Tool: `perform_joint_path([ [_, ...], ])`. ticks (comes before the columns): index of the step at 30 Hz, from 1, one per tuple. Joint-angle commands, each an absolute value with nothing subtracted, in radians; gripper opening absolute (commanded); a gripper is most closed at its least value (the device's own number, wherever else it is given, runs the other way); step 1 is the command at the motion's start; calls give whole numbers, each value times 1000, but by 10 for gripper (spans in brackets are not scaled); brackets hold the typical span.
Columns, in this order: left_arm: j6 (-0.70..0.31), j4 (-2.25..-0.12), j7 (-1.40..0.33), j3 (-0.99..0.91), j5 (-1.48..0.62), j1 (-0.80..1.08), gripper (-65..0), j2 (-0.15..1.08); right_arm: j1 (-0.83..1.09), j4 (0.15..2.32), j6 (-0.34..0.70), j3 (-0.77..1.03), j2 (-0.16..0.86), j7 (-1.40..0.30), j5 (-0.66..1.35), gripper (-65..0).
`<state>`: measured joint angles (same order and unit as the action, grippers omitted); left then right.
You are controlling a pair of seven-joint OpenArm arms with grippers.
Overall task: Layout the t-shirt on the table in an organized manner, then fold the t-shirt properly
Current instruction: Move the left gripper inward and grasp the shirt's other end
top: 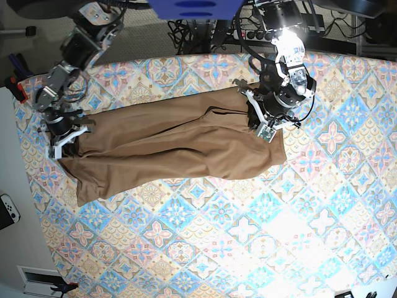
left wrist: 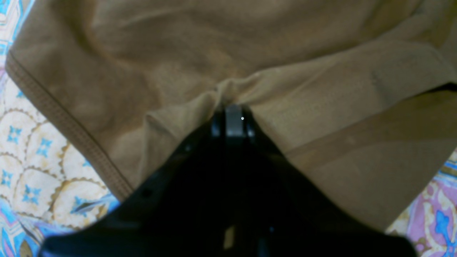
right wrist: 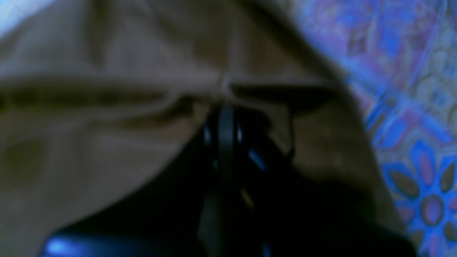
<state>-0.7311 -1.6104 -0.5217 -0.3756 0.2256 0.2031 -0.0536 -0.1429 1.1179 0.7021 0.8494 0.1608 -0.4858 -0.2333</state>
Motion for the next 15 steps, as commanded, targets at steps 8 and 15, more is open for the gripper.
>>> perform_joint_path([
  [8, -698, -1578, -667, -449, 360, 217, -650, -45, -150, 1006, 698, 932, 196, -438, -275, -650],
  [15, -698, -1577, -665, -449, 360, 220, -650, -10, -259, 984, 698, 941, 251, -415, -275, -650],
])
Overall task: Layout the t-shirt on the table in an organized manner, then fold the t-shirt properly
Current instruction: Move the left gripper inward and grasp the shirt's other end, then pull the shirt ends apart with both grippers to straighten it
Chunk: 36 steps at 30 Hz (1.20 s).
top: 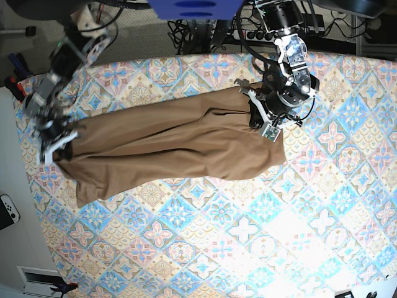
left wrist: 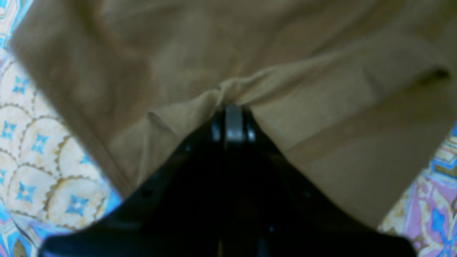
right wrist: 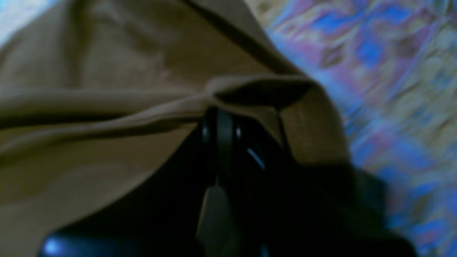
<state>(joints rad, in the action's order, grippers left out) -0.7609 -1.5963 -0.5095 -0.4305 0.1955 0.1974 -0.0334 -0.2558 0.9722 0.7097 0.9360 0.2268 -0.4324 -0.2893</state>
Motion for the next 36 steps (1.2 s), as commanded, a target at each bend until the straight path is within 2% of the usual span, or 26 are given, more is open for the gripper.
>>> perform_joint_path([
  [1, -698, -1577, -665, -449, 360, 220, -650, -5, -259, 984, 698, 941, 255, -415, -275, -650],
  [18, -698, -1577, -665, -449, 361, 242, -650, 27, -249, 995, 698, 943, 254, -418, -275, -650],
  [28, -698, -1581, -665, -450, 360, 262, -650, 85, -68, 1158, 698, 943, 249, -418, -271, -650],
  [36, -698, -1583, -665, -452, 358, 265, -650, 120, 28, 1250, 698, 943, 145, -418, -274, -650],
])
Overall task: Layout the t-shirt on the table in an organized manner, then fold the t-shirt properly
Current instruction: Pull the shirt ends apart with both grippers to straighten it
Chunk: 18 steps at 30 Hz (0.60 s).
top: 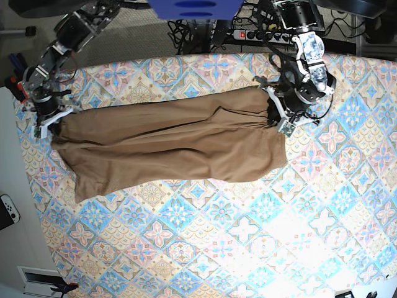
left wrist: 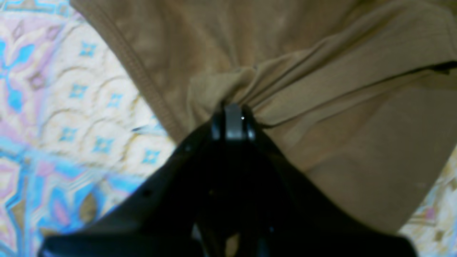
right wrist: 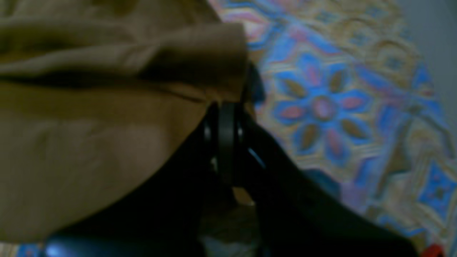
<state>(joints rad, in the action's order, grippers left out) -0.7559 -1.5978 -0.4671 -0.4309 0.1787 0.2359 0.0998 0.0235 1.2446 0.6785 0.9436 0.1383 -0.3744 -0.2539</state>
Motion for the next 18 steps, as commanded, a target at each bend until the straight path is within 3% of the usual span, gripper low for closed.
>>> perform_joint_path([
  [1, -698, -1590, -665, -460, 358, 271, -650, 122, 31, 1257, 698, 943, 140, -418, -274, -650],
  [7, -698, -1713, -667, -479, 358, 309, -650, 128, 42, 1354, 698, 943, 111, -418, -271, -650],
  [18, -698, -1725, -671, -479, 360, 314, -650, 125, 64, 1678, 698, 943, 10, -418, -275, -650],
])
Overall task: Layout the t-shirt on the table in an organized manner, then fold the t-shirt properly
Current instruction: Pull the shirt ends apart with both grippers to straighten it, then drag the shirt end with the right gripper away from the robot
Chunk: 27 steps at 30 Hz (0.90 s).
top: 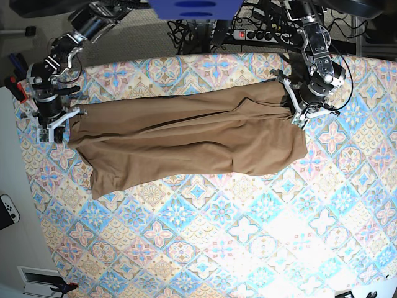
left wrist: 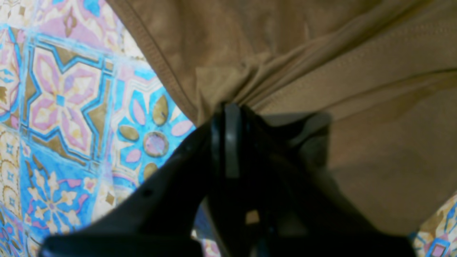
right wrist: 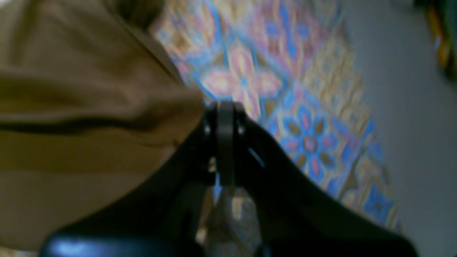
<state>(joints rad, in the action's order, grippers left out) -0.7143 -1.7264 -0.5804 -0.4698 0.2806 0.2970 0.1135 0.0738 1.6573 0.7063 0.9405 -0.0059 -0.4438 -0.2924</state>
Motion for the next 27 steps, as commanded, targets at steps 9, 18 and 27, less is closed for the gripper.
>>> perform_joint_path([
  [9, -698, -1741, -673, -484, 358, 315, -650, 122, 54, 1739, 698, 943, 10, -433, -277, -650],
  [18, -698, -2022, -668, -507, 383, 358, -606, -21, 2, 1738, 698, 888, 15, -559, -274, -381],
  [27, -698, -2020, -673, -506, 371, 328, -381, -61, -85, 1736, 698, 779, 18, -562, -277, -379],
])
